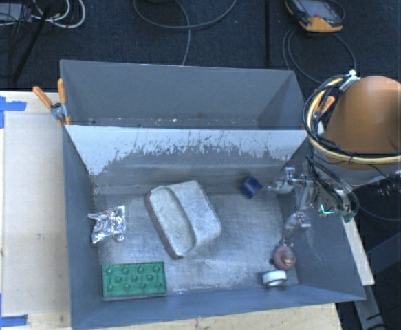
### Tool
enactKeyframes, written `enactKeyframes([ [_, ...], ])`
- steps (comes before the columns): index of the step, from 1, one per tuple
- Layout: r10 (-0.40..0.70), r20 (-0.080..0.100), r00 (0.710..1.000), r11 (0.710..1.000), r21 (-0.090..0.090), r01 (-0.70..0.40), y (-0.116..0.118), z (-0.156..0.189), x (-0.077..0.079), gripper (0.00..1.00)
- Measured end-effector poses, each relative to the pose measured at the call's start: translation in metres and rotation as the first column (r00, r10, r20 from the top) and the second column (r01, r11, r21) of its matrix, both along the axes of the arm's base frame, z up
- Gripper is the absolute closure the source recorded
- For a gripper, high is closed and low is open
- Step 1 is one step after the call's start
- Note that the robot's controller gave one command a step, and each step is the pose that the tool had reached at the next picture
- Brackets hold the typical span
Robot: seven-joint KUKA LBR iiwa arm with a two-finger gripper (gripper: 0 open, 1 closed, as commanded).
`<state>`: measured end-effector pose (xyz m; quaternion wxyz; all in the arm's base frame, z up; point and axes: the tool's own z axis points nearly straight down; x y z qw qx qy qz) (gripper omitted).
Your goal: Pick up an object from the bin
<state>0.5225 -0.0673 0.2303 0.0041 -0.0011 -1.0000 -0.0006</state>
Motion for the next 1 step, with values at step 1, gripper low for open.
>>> enactKeyframes([
  [1,0.191,0.011,0.982,0.982,-0.001,-0.191,-0.0313,-0.1241,-0.0232,0.00],
])
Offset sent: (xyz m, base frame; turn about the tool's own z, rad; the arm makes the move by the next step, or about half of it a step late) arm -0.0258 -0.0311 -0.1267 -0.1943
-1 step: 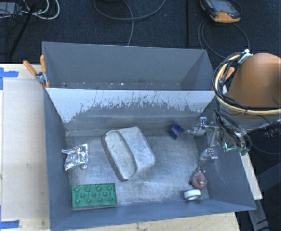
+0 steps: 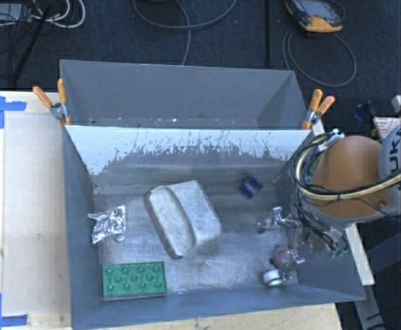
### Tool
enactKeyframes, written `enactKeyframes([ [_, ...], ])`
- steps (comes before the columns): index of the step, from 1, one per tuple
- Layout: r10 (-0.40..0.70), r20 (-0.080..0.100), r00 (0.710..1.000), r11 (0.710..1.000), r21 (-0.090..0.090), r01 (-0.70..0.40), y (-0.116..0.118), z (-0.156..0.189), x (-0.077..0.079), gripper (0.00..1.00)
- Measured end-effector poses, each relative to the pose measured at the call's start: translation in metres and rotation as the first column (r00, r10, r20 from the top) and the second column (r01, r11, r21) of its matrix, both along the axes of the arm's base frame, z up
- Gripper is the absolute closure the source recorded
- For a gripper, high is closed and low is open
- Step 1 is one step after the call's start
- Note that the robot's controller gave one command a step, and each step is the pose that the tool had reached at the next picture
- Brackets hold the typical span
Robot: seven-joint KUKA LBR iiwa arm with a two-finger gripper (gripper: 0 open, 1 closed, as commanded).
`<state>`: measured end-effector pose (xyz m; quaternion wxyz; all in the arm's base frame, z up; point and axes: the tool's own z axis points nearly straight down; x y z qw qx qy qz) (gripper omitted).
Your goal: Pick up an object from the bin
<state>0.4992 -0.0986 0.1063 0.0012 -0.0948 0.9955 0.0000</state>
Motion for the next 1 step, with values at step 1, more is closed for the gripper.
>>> enactKeyframes([
  [1,0.367,-0.004,0.930,0.930,0.001,-0.367,-0.0162,-0.0052,-0.0145,0.00],
])
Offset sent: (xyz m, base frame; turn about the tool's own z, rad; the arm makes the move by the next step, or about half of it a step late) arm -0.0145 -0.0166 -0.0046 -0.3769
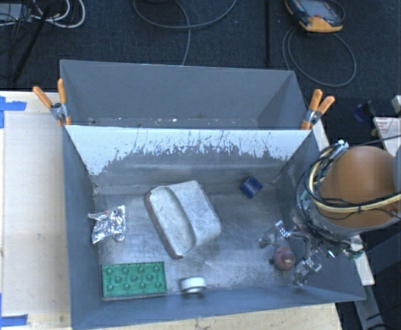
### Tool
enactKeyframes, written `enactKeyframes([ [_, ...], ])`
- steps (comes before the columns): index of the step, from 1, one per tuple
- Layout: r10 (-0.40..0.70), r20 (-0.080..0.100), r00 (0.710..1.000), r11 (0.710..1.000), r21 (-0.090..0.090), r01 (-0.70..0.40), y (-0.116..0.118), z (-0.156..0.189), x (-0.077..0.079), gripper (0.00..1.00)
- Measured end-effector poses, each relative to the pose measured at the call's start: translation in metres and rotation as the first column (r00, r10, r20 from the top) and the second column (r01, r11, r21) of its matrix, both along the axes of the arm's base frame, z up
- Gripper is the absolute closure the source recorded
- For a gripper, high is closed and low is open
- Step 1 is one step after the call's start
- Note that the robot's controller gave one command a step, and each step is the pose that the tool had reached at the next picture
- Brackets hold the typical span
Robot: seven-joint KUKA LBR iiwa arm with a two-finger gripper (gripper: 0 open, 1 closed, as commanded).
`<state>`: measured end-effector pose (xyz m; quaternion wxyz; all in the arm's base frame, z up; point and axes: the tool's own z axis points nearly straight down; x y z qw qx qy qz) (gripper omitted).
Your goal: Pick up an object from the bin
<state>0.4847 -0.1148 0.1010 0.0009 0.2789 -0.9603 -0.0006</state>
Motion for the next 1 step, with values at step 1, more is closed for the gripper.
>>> enactKeyframes([
  [1,0.414,0.002,0.910,0.910,0.015,-0.414,-0.0115,-0.0277,0.0101,0.00],
])
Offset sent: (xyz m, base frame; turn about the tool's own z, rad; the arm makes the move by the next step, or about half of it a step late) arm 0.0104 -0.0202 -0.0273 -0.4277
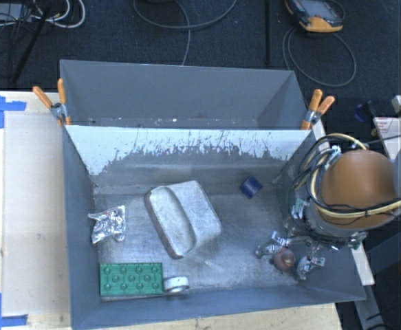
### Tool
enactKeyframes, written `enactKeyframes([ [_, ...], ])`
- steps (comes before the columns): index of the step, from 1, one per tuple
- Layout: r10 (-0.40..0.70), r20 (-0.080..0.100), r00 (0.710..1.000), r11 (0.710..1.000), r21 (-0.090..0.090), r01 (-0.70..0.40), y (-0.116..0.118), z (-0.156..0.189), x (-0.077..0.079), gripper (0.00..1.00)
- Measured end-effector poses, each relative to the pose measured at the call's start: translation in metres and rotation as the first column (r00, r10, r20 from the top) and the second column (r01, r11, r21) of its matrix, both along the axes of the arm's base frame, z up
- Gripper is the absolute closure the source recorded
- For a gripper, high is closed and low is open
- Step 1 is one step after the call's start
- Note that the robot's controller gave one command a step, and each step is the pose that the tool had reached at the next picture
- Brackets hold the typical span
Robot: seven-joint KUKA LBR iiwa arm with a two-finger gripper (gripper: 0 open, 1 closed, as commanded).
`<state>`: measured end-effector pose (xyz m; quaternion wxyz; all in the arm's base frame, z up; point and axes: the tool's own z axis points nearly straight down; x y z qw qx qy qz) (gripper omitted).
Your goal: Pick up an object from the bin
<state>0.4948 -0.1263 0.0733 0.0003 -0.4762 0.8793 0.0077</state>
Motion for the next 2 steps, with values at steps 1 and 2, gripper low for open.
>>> enactKeyframes([
  [1,-0.002,0.003,1.000,1.000,-0.010,0.002,-0.006,0.001,0.000,1.00],
  [2,-0.030,0.014,0.999,0.999,-0.013,0.030,0.042,0.179,0.005,1.00],
])
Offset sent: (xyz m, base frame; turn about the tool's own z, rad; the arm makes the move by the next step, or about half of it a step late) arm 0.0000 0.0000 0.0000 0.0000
